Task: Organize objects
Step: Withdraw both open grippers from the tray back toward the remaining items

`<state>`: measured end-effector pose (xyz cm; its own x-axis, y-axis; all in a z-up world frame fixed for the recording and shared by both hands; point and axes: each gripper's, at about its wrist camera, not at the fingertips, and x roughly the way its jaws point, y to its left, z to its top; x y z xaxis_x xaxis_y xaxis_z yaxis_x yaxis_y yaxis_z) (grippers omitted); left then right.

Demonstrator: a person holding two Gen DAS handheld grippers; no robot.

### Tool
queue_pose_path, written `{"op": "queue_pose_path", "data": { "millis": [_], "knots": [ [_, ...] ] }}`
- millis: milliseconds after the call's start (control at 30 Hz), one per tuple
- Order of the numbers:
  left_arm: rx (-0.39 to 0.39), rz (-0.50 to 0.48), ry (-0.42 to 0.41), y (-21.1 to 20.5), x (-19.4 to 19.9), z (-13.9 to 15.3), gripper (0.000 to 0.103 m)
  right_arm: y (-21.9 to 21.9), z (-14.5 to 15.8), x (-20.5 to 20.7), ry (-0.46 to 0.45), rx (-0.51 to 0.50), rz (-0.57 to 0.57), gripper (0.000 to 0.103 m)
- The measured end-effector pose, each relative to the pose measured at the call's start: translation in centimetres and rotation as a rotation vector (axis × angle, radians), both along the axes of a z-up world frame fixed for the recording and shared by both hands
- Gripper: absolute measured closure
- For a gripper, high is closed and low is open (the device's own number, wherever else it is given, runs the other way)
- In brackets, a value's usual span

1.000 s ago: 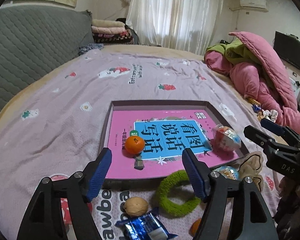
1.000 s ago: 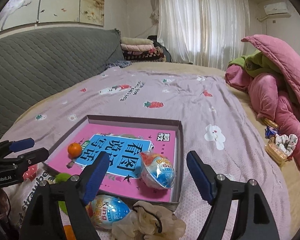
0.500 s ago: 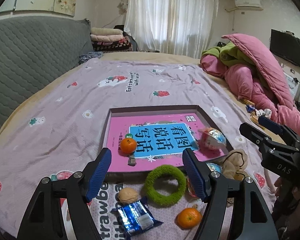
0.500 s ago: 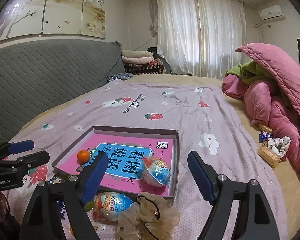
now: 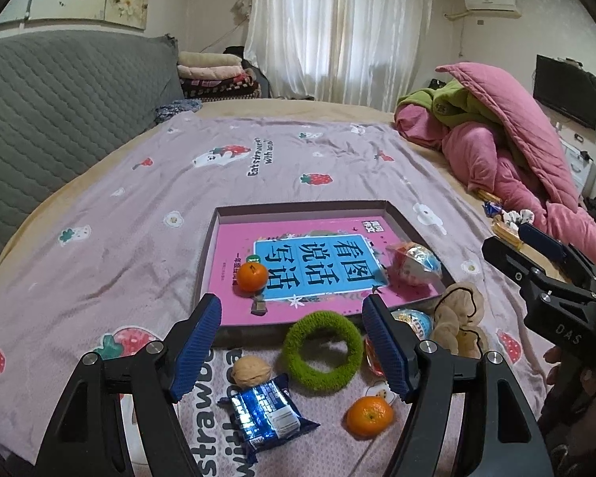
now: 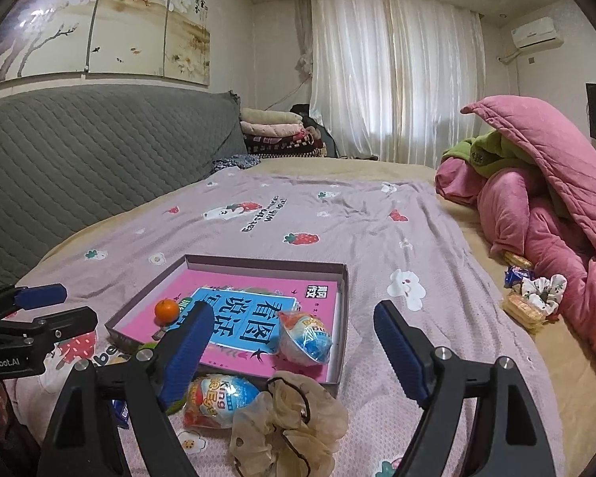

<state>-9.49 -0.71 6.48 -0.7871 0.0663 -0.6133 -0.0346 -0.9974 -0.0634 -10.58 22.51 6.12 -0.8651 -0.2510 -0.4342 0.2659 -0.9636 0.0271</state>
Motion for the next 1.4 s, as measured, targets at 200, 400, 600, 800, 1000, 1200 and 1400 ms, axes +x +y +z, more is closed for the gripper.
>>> {"op": "queue_pose_path", "data": {
  "millis": [200,400,600,800,1000,1200,1400],
  "knots": [
    [0.001,-0.007,0.009,-0.1,0.8,-0.2,0.028,0.0,-0.4,1.3,-0.001,-0.013,-0.001,0.019],
    [-0.005,-0.014,0.009,0.3,1.4,-0.4,0.028,-0.4,-1.1,2.4,-0.016,-0.001,0.002,0.019],
    [-0.008,-0.021,0.010,0.4,2.0,-0.6,0.028,-0.9,-1.6,3.5,-0.021,0.020,-0.001,0.019],
    [-0.014,-0.033,0.007,0.7,2.6,-0.7,0.028,-1.0,-2.5,4.2,-0.048,0.033,-0.009,0.019],
    [-0.023,-0.044,-0.002,1.0,3.1,-1.1,0.028,-1.2,-3.0,4.8,-0.064,0.046,-0.015,0.019],
    [-0.026,-0.044,-0.017,1.1,3.3,-1.5,0.028,-1.2,-3.5,5.0,-0.080,0.053,-0.016,0.019],
    [-0.021,-0.043,-0.030,1.0,3.4,-1.9,0.028,-1.4,-3.9,5.3,-0.091,0.064,-0.016,0.019]
  ]
}}
